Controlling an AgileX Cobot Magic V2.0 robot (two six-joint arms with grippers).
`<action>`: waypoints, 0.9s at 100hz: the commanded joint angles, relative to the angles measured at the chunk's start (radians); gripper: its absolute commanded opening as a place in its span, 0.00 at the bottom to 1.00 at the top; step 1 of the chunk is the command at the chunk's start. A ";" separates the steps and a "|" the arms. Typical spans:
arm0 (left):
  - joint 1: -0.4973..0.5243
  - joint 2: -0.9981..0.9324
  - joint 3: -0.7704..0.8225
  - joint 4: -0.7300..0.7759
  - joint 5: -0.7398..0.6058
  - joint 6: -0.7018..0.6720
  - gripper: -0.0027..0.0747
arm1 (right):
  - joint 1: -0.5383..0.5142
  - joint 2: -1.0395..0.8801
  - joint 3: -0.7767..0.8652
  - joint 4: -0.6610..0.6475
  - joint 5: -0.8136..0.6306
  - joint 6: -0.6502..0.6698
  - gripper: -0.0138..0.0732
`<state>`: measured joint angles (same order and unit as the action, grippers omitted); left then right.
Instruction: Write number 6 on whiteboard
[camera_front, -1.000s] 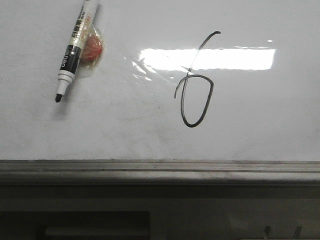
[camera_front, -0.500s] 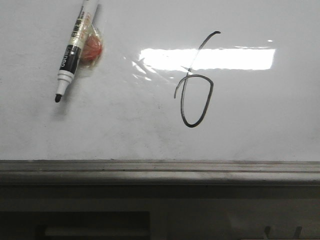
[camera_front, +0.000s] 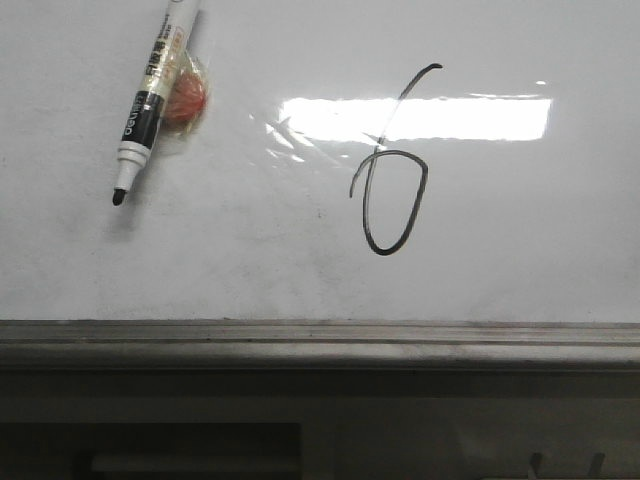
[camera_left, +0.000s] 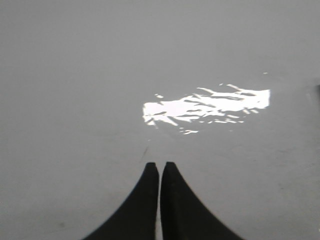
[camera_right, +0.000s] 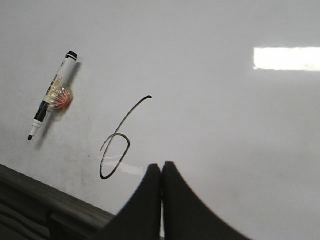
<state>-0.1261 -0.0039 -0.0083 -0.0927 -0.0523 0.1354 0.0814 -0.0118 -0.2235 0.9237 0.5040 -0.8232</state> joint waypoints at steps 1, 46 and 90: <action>0.044 -0.033 0.047 0.017 -0.010 -0.024 0.01 | -0.004 0.014 -0.025 0.032 -0.058 -0.010 0.11; 0.064 -0.033 0.049 0.021 0.038 -0.024 0.01 | -0.004 0.014 -0.025 0.032 -0.058 -0.010 0.11; 0.099 -0.033 0.049 0.017 0.041 -0.024 0.01 | -0.004 0.014 -0.025 0.032 -0.058 -0.010 0.11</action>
<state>-0.0297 -0.0039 -0.0083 -0.0729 0.0578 0.1191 0.0814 -0.0118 -0.2219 0.9237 0.5040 -0.8239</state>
